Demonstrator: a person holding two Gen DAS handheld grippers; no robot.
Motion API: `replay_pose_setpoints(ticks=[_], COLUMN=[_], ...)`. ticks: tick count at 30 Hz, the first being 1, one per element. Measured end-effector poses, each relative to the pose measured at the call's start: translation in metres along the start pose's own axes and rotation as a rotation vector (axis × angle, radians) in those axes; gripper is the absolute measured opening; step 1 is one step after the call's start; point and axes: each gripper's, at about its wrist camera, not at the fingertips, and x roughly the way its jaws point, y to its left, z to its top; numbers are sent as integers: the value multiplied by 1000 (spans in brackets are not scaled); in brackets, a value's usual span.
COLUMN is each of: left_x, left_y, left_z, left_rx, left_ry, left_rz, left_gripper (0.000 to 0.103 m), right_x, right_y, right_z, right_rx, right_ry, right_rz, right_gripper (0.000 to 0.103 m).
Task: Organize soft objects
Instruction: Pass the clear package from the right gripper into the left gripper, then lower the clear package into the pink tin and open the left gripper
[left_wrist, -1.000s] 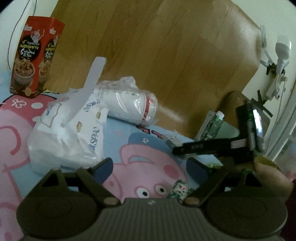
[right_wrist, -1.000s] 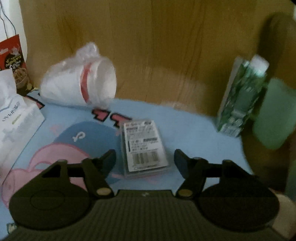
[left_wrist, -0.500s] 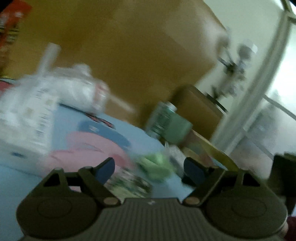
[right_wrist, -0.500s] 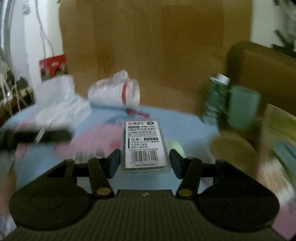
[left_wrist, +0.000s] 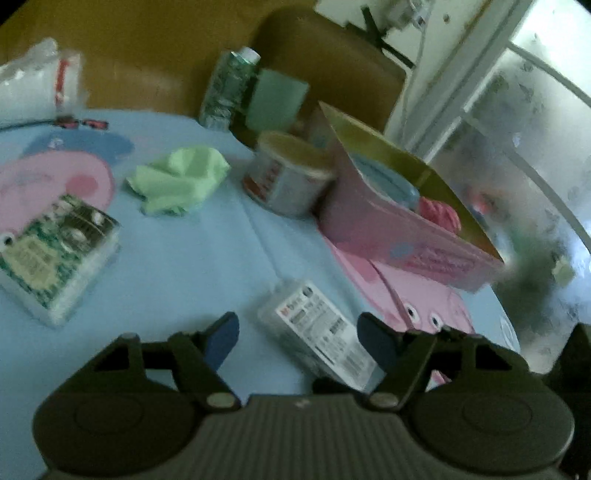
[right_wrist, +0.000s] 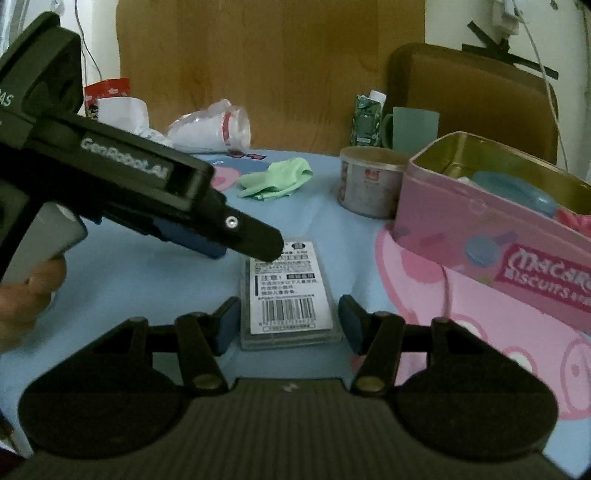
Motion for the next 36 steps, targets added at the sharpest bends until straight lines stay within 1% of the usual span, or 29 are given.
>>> replay_pose_setpoints(ticks=[2,5,7,9,12,14,16,18,21,22,24,27,29,30,31,33,35,36], left_x=[3,4,4,5,10,20,34,52,82,91,109,125,127,125,121,110,93,78], left_y=[-5,-19,-28,-44,-74,-99,-123,-141,-149,-150,-148,-141,-137,-136,-134,-130,-126,-123], left_z=[-6,-13,-13,0,26,44,61,76,94,99,108,115,116,117,115,114,110,105], left_rx=[-37,-18,-20,7,78,143,215,258,241,234,222,198,201,205,207,207,211,218], left_ry=[19,18,26,15,1,-6,-23,-37,-23,-20,-15,-24,-49,-65,-76,-96,-132,-155], left_rz=[-40,-24,-52,-97,-169,-181,-169,-156,-131,-108,-51,12,35,42,39,19,0,-15], left_gripper=[72,72,72,72,69,69,69,69,70,70,76,78,81,83,83,83,83,83], right_x=[-8,-18,-26,-38,-59,-68,-67,-60,-40,-34,-17,4,13,18,19,12,1,-5], right_y=[-3,-3,-9,-20,-39,-51,-66,-83,-113,-120,-135,-151,-158,-160,-161,-157,-150,-145], right_z=[-8,-18,-24,-25,-14,-2,10,20,33,37,44,49,49,51,51,49,47,47], right_rx=[11,1,26,61,71,53,32,48,105,118,144,161,170,174,178,192,210,211], right_ry=[-12,-41,-64,-109,-226,-295,-336,-347,-327,-314,-281,-245,-246,-241,-241,-257,-296,-320], right_rz=[20,15,15,6,-32,-84,-154,-195,-227,-238,-252,-278,-293,-297,-299,-299,-283,-281], right_gripper=[60,59,59,59,59,59,59,59,59,60,60,60,62,65,67,67,67,67])
